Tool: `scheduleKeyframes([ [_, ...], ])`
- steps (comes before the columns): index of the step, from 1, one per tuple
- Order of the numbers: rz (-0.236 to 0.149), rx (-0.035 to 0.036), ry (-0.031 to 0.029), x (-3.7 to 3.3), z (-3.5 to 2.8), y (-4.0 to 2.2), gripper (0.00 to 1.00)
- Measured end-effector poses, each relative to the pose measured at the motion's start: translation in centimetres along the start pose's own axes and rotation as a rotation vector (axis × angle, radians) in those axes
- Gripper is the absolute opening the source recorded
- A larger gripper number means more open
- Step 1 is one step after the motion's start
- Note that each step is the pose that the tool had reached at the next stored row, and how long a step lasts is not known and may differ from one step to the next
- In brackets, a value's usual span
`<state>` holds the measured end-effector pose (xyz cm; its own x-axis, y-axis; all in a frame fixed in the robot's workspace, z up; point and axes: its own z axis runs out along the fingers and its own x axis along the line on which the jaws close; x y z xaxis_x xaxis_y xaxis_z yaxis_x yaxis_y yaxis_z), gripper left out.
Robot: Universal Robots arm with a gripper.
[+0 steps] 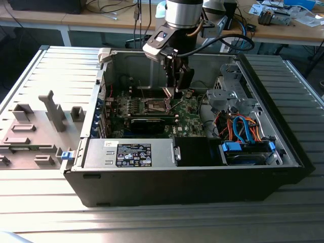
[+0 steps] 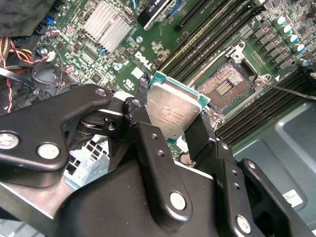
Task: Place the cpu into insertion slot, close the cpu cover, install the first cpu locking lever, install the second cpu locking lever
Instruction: 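Place the cpu into insertion slot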
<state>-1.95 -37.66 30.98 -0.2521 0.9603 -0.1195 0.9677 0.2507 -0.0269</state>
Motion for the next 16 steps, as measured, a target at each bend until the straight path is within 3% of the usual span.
scheduleKeyframes([
  [11,0.011,0.001,0.0019,0.01,0.0,0.01,0.54],
  [12,0.013,0.0006,0.004,0.0,0.0,0.0,0.54],
  [14,0.017,-0.0027,0.0194,0.0,0.0,0.0,0.54],
  [16,0.02,-0.0053,0.0312,0.0,0.0,0.0,0.54],
])
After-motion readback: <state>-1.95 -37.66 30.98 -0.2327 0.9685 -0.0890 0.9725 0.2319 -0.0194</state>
